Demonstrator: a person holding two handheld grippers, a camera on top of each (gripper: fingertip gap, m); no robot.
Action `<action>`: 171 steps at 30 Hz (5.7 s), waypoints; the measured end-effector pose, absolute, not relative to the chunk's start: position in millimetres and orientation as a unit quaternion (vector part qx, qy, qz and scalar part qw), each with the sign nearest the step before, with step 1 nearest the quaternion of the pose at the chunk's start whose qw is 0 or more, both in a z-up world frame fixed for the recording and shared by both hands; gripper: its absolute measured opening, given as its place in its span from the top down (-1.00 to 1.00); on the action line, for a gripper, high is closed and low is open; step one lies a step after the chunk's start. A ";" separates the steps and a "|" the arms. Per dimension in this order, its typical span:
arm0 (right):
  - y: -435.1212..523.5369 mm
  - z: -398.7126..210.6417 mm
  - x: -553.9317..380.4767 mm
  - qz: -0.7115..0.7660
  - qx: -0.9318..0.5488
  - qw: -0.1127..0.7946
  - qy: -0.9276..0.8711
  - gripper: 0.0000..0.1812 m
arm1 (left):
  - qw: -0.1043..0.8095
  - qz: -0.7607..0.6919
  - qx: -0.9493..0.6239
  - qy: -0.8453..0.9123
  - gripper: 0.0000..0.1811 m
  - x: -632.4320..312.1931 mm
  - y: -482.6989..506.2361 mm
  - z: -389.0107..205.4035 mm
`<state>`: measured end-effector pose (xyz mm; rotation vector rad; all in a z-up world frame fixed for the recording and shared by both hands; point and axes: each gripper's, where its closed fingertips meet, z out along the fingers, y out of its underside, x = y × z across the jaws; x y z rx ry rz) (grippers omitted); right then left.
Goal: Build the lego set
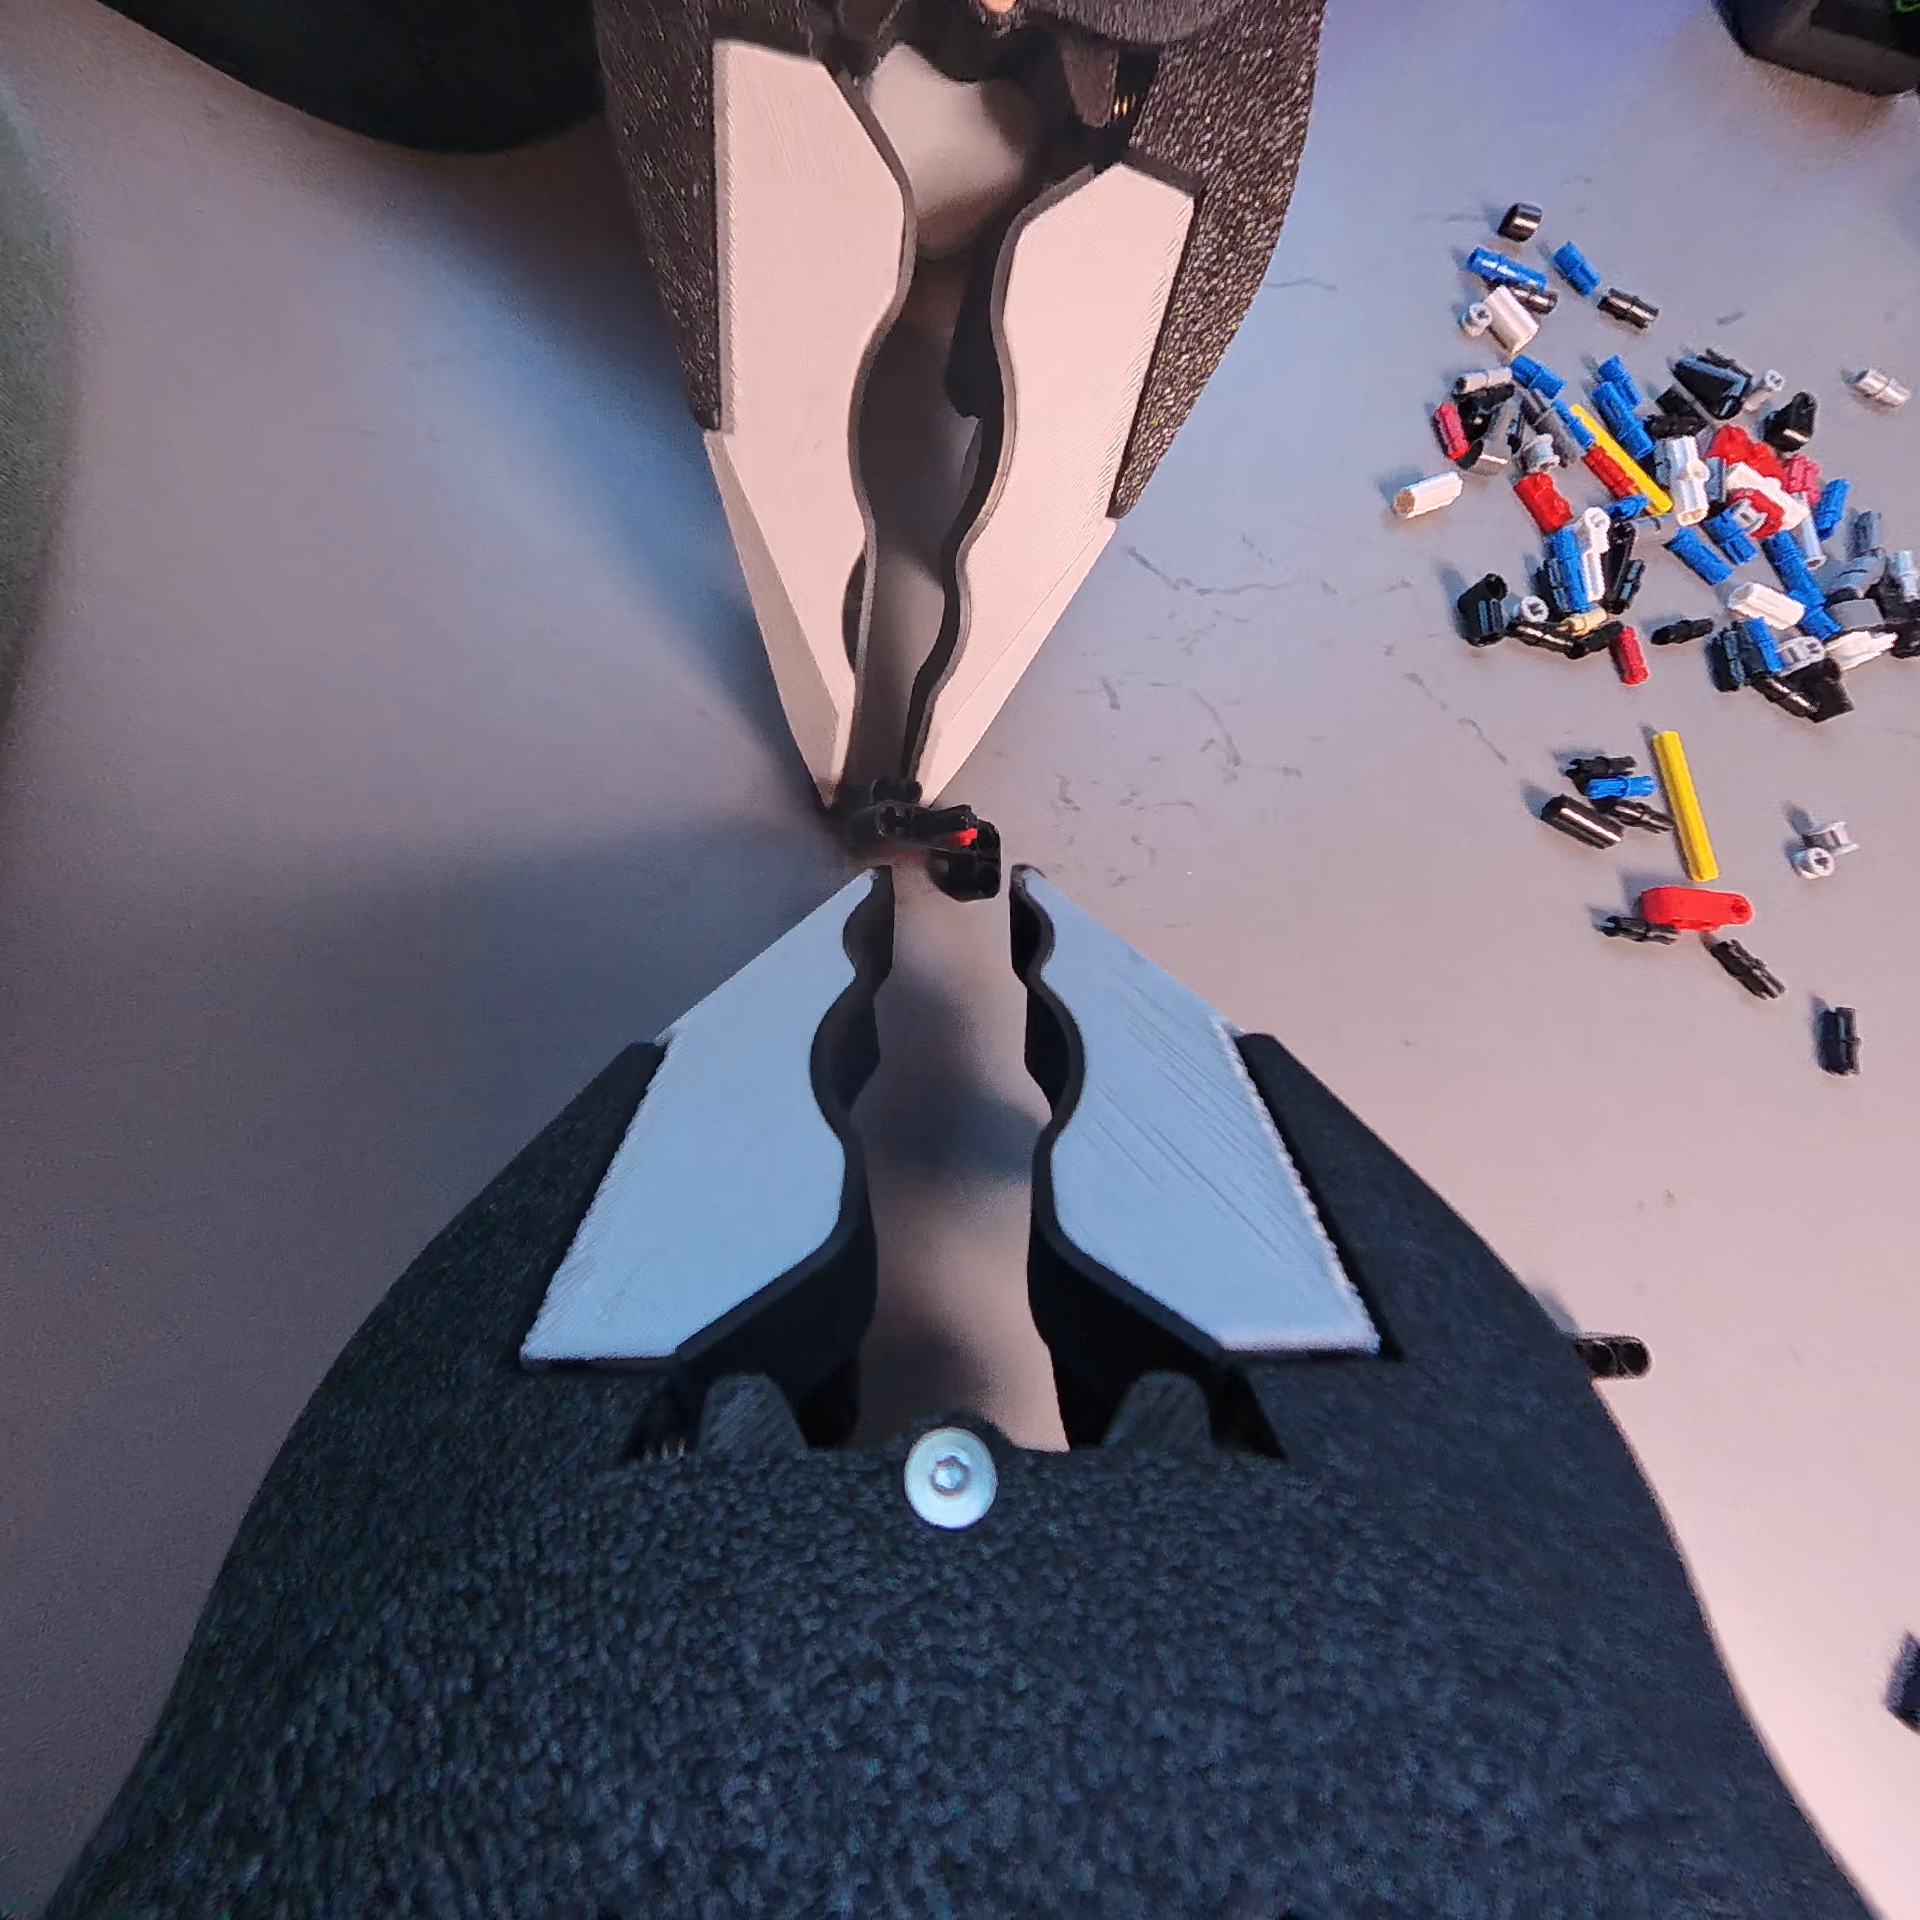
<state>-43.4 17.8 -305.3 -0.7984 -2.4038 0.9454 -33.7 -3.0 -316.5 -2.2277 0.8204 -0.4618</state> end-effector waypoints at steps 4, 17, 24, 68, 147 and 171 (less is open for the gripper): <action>10.3 -295.3 -39.9 0.376 -0.291 0.206 -0.855 0.74 | 0.356 -0.171 -0.862 0.319 0.90 -33.9 -2.2 -316.7; -3.4 -289.2 -35.9 0.385 -0.294 0.207 -0.850 0.95 | 0.366 -0.141 -0.857 0.332 0.91 -33.9 -2.6 -316.7; -9.4 -293.7 -33.7 0.364 -0.272 0.226 -0.862 0.95 | 0.363 -0.150 -0.860 0.324 0.85 -33.0 -4.0 -316.6; 99.3 -168.7 -64.3 0.494 -0.419 0.486 -0.587 0.57 | 0.677 -0.063 -0.733 -0.018 0.42 -163.7 19.8 -195.3; 132.4 -190.5 -66.6 0.390 -0.431 0.549 -0.600 0.65 | 0.361 0.052 -0.931 0.001 0.93 -297.1 75.0 -312.4; 116.8 -184.4 -64.6 0.389 -0.410 0.553 -0.612 0.67 | 0.452 0.049 -0.886 0.087 0.92 -271.4 78.4 -249.8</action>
